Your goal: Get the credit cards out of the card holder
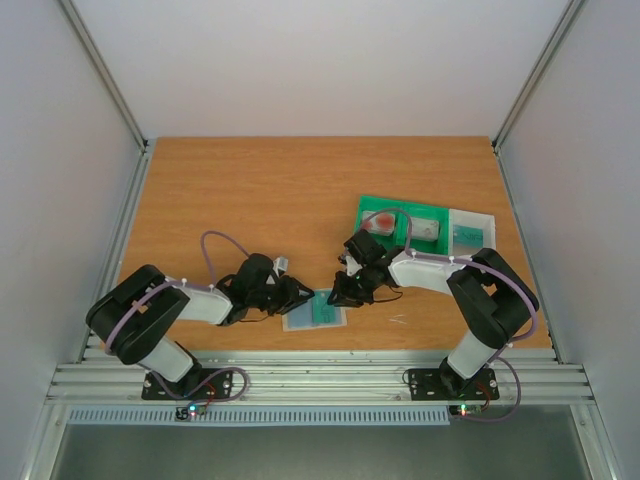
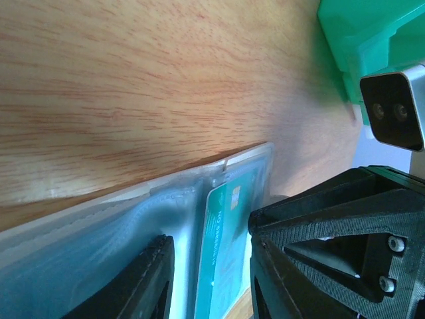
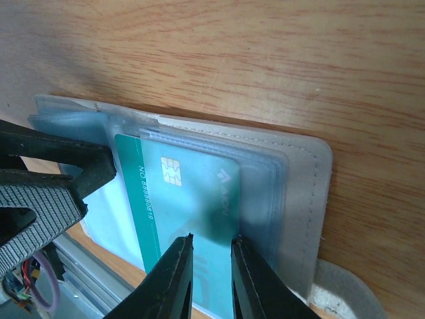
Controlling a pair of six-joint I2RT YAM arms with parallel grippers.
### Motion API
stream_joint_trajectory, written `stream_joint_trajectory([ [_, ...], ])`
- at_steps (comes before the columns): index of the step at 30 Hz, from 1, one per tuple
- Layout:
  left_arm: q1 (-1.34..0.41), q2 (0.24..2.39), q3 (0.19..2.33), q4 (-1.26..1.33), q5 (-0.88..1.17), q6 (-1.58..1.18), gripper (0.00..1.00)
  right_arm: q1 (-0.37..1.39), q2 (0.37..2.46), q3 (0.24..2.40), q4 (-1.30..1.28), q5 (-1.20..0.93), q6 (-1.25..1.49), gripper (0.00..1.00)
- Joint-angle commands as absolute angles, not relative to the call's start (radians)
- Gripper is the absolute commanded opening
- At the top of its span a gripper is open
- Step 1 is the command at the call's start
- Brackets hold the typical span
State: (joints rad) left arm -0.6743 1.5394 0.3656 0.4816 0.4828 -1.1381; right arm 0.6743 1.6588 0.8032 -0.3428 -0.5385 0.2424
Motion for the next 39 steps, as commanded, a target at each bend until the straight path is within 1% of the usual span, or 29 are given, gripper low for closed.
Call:
stream_joint_trajectory([
  [1,-0.683,1.568,0.383,0.541,0.485,-1.146,0.32,0.68,1.671,0.772,-0.349,-0.517,0.226,0.2],
  [8,-0.692,1.61,0.374,0.64,0.505,-1.192,0.21,0.68,1.676,0.766,-0.345,-0.512,0.229,0.2],
  [15,-0.692,1.607,0.371,0.654,0.515,-1.201,0.12,0.682,1.672,0.762,-0.346,-0.503,0.23,0.2],
  [26,-0.692,1.601,0.384,0.634,0.525,-1.202,0.12,0.68,1.67,0.758,-0.347,-0.497,0.232,0.2],
  [30,-0.692,1.601,0.382,0.629,0.523,-1.204,0.18,0.681,1.67,0.759,-0.347,-0.497,0.231,0.2],
  [39,-0.702,1.625,0.396,0.616,0.523,-1.204,0.17,0.681,1.672,0.756,-0.342,-0.498,0.235,0.2],
])
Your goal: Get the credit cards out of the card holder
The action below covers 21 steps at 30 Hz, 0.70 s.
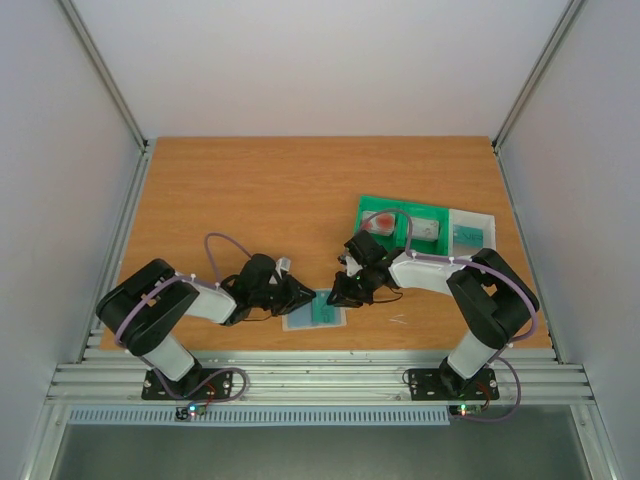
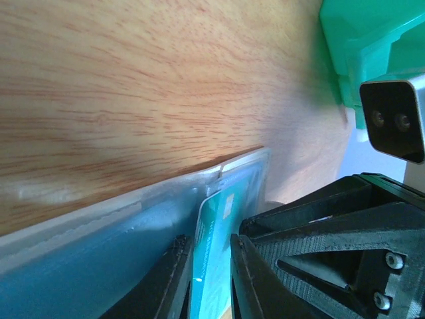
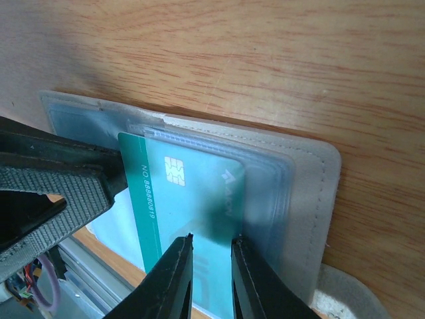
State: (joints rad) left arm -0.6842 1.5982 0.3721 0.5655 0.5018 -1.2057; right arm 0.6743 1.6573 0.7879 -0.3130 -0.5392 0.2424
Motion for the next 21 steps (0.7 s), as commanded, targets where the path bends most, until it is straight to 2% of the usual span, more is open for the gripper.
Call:
stream_joint_trajectory([
  [1,-0.703,1.629,0.396,0.62,0.523,-1.204,0.17,0.681,1.673,0.756,-0.343,-0.498,0.235,0.2],
  [12,-0.711,1.618,0.4,0.628,0.53,-1.198,0.1,0.68,1.676,0.756,-0.341,-0.496,0.235,0.2],
  [16,-0.719,1.619,0.408,0.674,0.551,-1.208,0.14,0.68,1.677,0.754,-0.337,-0.495,0.241,0.19],
  [21,-0.719,1.627,0.416,0.581,0.52,-1.162,0.15,0.68,1.674,0.753,-0.338,-0.493,0.241,0.18],
])
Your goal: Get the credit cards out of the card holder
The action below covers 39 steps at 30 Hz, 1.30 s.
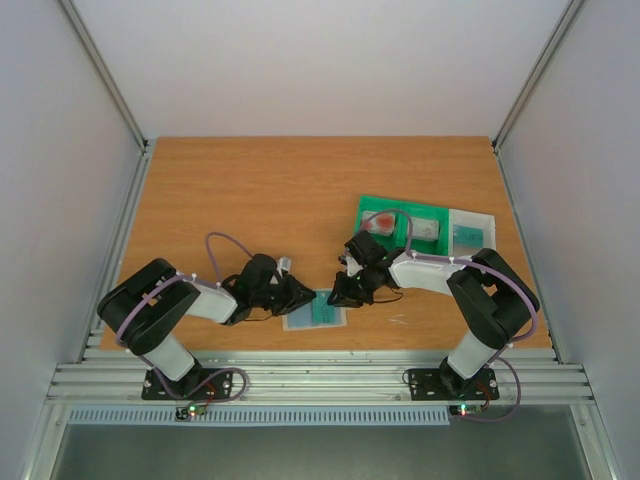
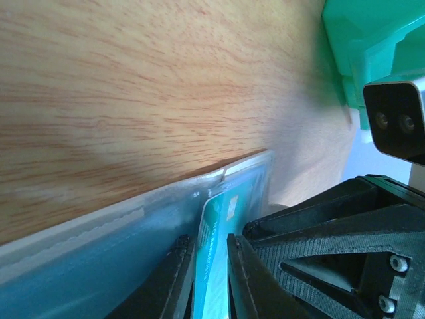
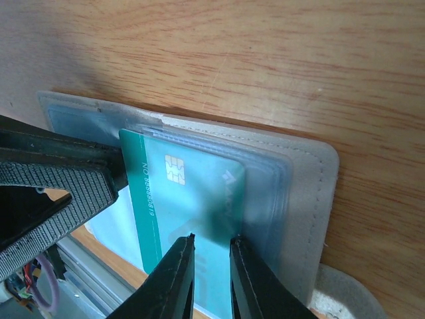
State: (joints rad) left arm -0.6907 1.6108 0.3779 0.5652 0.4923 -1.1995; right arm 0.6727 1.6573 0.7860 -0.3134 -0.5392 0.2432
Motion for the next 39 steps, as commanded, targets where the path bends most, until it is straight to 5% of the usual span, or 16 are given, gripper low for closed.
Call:
stream_joint_trajectory([
  [1,-0.718,1.622,0.423,0.529,0.506,-1.151,0.15,0.68,1.673,0.752,-0.339,-0.491,0.241,0.18],
  [11,-0.734,1.497,0.536,0.079,0.391,-1.037,0.21,0.681,1.67,0.752,-0.343,-0.485,0.24,0.18],
  [29,-0.752,1.584,0.556,0.149,0.437,-1.086,0.22,0.68,1.67,0.741,-0.334,-0.481,0.241,0.17],
  [36,-0.752,1.59,0.526,0.251,0.48,-1.131,0.01,0.68,1.677,0.733,-0.323,-0.477,0.242,0.16],
  [39,-0.752,1.565,0.525,0.223,0.466,-1.123,0.0,0.68,1.675,0.728,-0.322,-0.463,0.246,0.15],
])
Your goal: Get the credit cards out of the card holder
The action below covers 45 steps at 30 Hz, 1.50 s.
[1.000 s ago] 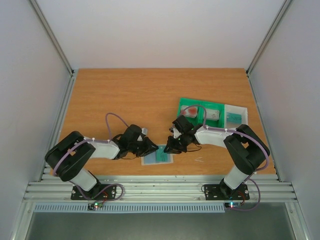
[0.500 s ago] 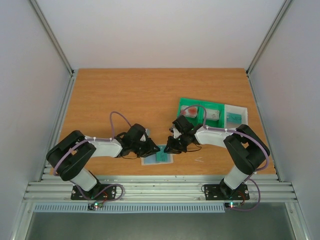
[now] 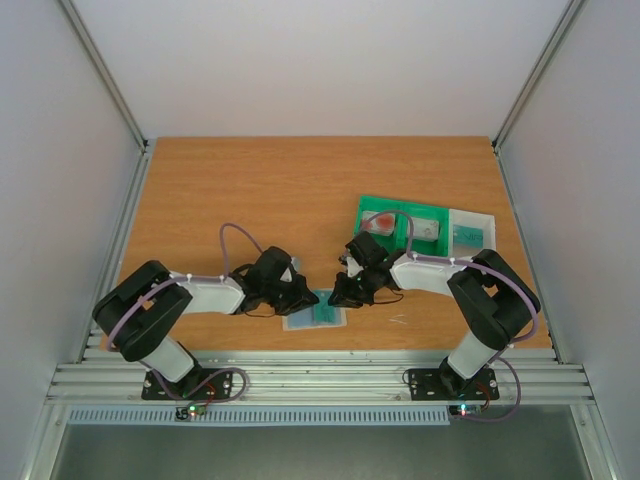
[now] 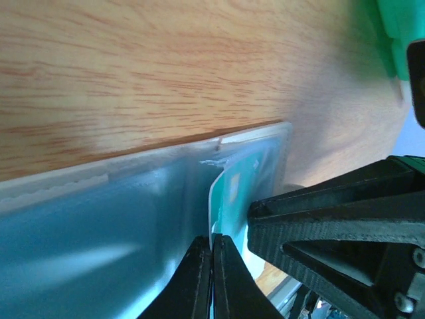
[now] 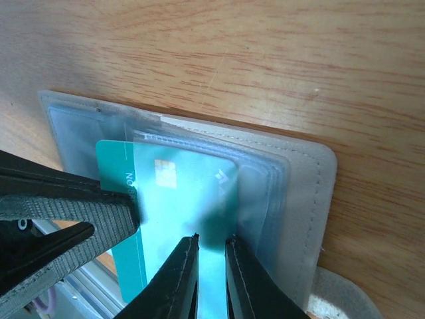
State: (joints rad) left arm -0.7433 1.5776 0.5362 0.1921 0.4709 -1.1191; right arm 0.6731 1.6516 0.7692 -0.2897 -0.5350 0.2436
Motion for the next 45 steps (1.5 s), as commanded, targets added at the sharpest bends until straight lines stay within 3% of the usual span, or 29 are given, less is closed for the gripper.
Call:
stream_joint_trajectory([
  [1,-0.753,1.561,0.525,0.215,0.462,-1.121,0.01,0.679,1.676,0.723,-0.317,-0.459,0.25,0.15],
  [26,-0.718,1.284,0.415,0.097,0.329,-1.104,0.0,0.678,1.608,0.735,-0.325,-0.47,0.254,0.16],
  [35,-0.713,1.058,0.427,-0.057,0.236,-1.074,0.0,0.677,1.432,0.729,-0.232,-0.577,0.316,0.27],
  [41,-0.713,0.921,0.442,-0.065,0.229,-1.103,0.0,0.678,1.33,0.652,0.059,-0.701,0.501,0.39],
  [45,-0.713,0.833,0.436,-0.053,0.217,-1.133,0.01,0.677,1.279,0.635,0.126,-0.733,0.544,0.4],
])
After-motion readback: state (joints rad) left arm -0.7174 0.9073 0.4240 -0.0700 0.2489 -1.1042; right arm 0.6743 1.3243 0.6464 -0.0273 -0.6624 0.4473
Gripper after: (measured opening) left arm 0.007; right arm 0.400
